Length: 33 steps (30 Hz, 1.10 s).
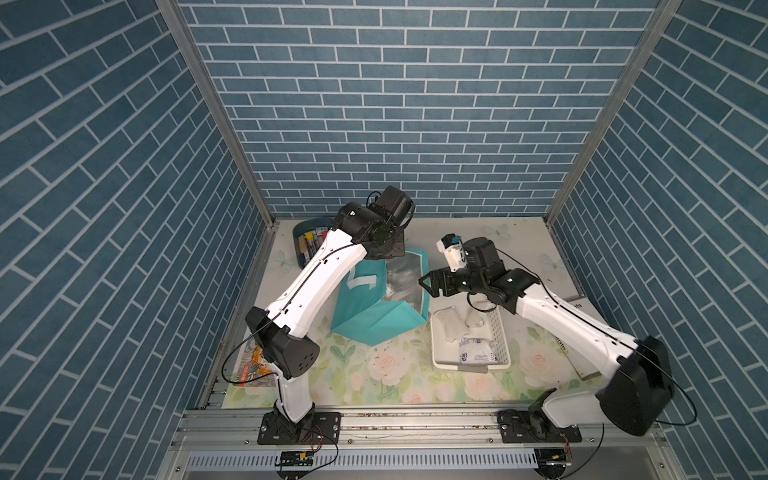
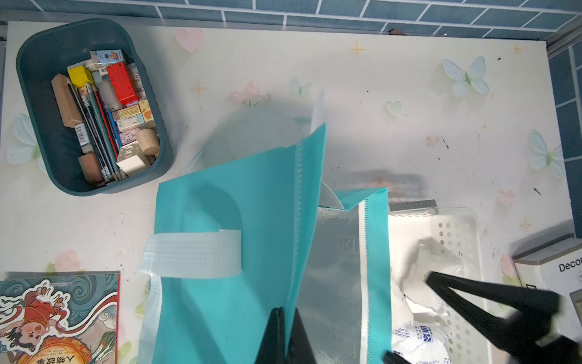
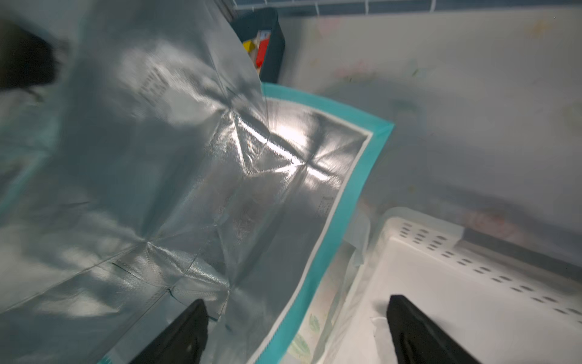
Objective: Place the ice pack in the delivery bag
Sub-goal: Adjust the delivery bag at the center of the board, then pick up the ice pack from the bin.
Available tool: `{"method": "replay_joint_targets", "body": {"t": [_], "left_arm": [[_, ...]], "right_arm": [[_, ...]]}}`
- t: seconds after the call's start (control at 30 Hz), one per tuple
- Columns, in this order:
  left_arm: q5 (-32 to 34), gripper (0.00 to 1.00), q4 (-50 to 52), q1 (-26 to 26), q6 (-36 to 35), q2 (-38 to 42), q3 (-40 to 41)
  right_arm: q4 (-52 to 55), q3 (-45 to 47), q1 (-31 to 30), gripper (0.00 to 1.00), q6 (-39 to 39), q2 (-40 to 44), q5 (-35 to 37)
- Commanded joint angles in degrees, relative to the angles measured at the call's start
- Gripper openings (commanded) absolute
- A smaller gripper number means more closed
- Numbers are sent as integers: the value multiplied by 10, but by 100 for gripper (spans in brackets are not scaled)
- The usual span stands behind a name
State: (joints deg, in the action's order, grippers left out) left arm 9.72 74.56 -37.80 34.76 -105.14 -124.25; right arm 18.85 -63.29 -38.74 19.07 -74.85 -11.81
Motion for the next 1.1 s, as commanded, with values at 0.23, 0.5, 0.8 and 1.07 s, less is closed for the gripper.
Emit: {"method": "replay_joint_targets", "body": {"t": [0.23, 0.5, 0.8, 1.07], "left_arm": [[8, 0, 10, -2, 8, -14, -16], [8, 0, 10, -2, 8, -12, -19], [4, 0, 10, -1, 9, -11, -20], [16, 0, 10, -1, 13, 5, -4]], "right_arm": [[65, 131, -2, 79, -101, 85, 116], [44, 157, -2, 87, -103, -8, 122], [27, 147, -2, 90, -123, -122, 151], [22, 140, -3, 83, -116, -192, 171]]}}
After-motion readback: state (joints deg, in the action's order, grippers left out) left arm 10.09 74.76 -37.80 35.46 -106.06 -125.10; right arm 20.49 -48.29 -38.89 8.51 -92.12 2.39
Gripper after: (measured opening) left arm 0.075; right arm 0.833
